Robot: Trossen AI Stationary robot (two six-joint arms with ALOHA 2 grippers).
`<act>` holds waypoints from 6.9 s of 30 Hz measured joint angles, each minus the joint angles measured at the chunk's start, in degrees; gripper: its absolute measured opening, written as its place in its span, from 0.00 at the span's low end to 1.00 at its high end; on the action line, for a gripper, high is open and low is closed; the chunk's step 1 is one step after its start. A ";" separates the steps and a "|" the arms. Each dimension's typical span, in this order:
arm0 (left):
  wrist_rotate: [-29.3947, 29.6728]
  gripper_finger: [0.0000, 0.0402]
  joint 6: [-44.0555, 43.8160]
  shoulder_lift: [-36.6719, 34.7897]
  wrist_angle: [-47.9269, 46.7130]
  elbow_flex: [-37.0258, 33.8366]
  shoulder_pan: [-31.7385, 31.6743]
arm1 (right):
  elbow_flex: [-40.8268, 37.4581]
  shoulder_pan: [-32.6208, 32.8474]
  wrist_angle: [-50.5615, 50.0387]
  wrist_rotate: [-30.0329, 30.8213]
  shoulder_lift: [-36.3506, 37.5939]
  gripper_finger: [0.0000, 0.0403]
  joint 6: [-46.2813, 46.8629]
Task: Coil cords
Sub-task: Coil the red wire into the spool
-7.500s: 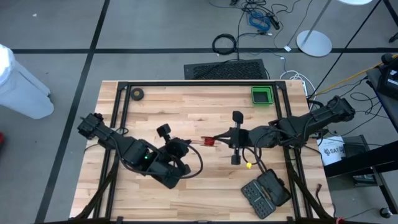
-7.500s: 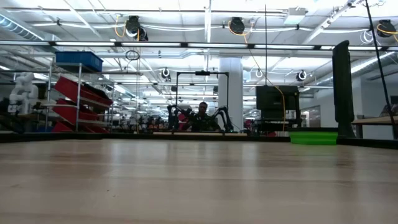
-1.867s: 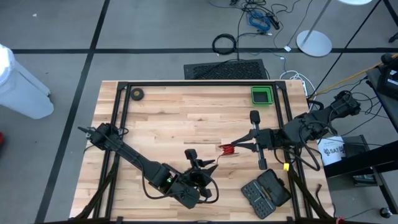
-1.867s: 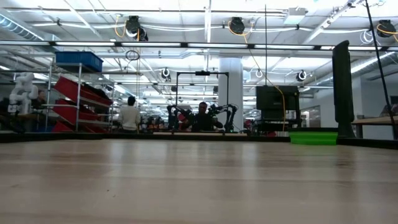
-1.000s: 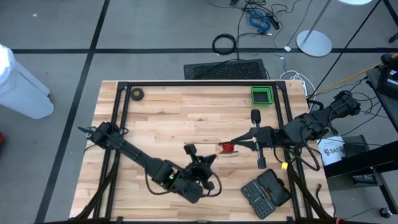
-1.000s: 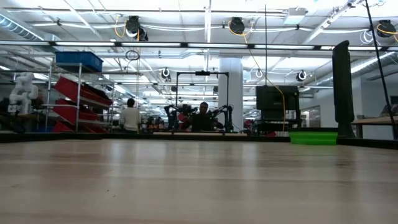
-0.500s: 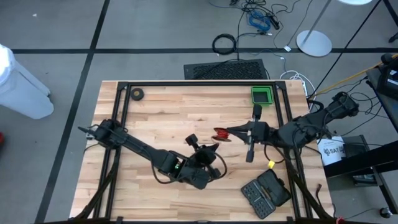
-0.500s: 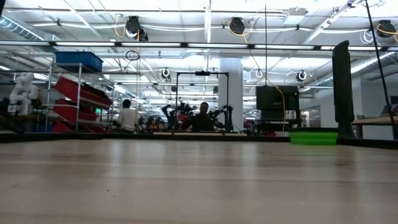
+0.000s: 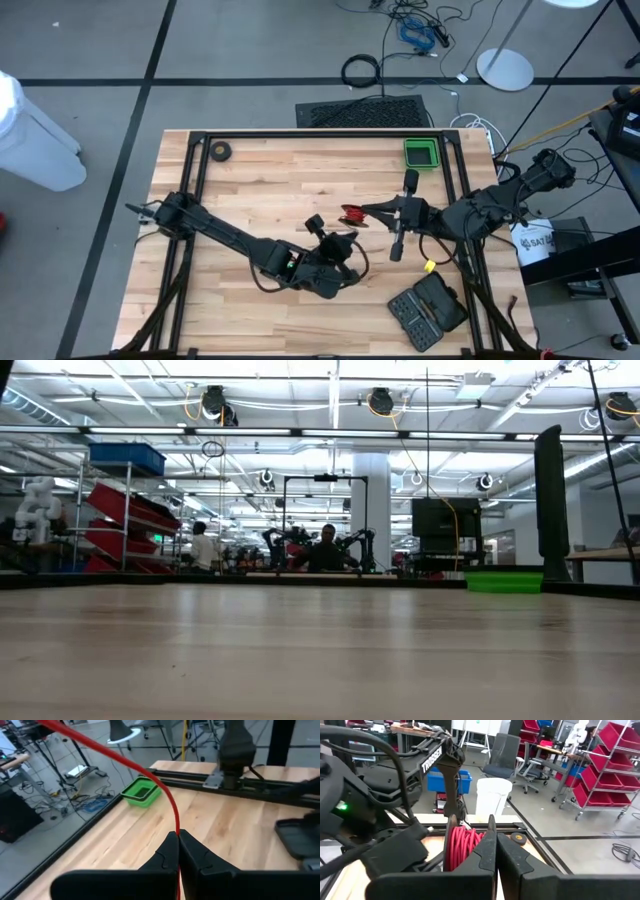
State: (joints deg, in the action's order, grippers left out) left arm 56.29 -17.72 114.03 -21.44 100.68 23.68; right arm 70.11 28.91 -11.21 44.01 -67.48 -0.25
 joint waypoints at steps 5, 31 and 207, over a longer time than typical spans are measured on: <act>1.68 0.00 1.83 0.01 1.96 -0.02 -0.71 | 0.00 0.00 0.09 0.04 0.00 0.00 0.52; -4.61 0.00 15.38 -0.14 18.05 1.85 -1.17 | -0.04 -0.83 -1.20 8.40 -2.87 0.00 -2.16; 4.33 0.00 -8.52 -8.30 -12.78 -4.70 6.13 | 0.00 2.27 7.98 -1.20 -8.92 0.00 2.17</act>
State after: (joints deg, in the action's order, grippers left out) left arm 60.62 -26.24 105.73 -34.22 95.98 29.81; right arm 70.11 31.18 -3.23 42.81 -76.40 1.92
